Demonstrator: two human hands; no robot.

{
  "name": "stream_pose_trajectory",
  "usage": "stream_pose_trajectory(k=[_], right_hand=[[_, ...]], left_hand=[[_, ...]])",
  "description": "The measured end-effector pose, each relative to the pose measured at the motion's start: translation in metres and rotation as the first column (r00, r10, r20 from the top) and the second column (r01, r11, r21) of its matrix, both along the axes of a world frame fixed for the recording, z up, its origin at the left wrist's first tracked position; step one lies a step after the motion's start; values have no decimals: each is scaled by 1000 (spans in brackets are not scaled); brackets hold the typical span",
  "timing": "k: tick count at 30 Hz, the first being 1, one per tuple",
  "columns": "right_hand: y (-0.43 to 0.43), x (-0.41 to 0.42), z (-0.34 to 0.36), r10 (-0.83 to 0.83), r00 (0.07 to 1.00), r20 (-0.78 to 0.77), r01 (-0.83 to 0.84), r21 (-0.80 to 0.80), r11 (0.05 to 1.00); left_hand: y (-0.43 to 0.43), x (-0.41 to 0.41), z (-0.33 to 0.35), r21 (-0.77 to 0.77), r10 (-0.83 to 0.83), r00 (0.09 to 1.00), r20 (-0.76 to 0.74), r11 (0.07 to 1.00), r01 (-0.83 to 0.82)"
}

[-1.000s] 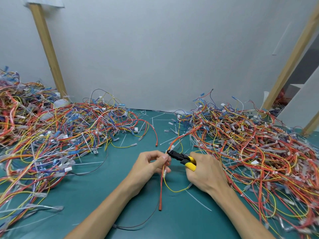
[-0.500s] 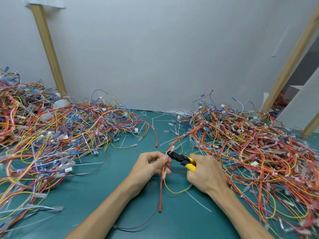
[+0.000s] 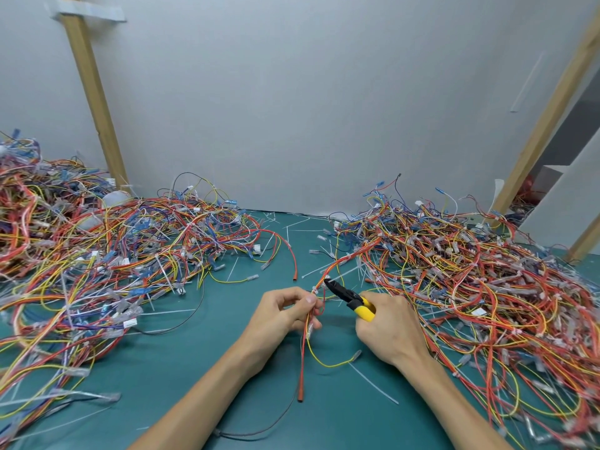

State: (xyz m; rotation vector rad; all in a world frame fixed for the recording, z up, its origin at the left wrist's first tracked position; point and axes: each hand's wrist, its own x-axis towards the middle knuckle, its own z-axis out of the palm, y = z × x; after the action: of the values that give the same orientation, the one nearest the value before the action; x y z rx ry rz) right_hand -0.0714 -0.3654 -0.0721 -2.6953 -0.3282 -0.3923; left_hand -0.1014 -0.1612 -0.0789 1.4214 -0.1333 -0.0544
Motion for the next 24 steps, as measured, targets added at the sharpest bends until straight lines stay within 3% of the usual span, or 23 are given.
stream_pose_trajectory(k=[7,11,14,18,21,24], right_hand=[[0,-2,-2,-28,1000,8,27,56,998],[-2,-4,0,-65,998,7,63,170,984],[-1,-8,1,-123,992,-11,123,166,978],[2,-9,2,-232,946,226,267,-141,953],[3,-8,1,-333,909,251,391,-238,889],[-2,-5,-4,-385,890,243,443,-271,855]], left_hand=[[1,0,1,-106,35,999,-4,994,-36],[7,1,16,-156,217,975,39,965,-209],[21,4,37,-266,342,935,98,914,-307],[51,2,56,-588,228,966,124,801,-114],[66,4,58,-738,84,986,143,673,50],[74,12,52,-837,132,989,64,546,-19]])
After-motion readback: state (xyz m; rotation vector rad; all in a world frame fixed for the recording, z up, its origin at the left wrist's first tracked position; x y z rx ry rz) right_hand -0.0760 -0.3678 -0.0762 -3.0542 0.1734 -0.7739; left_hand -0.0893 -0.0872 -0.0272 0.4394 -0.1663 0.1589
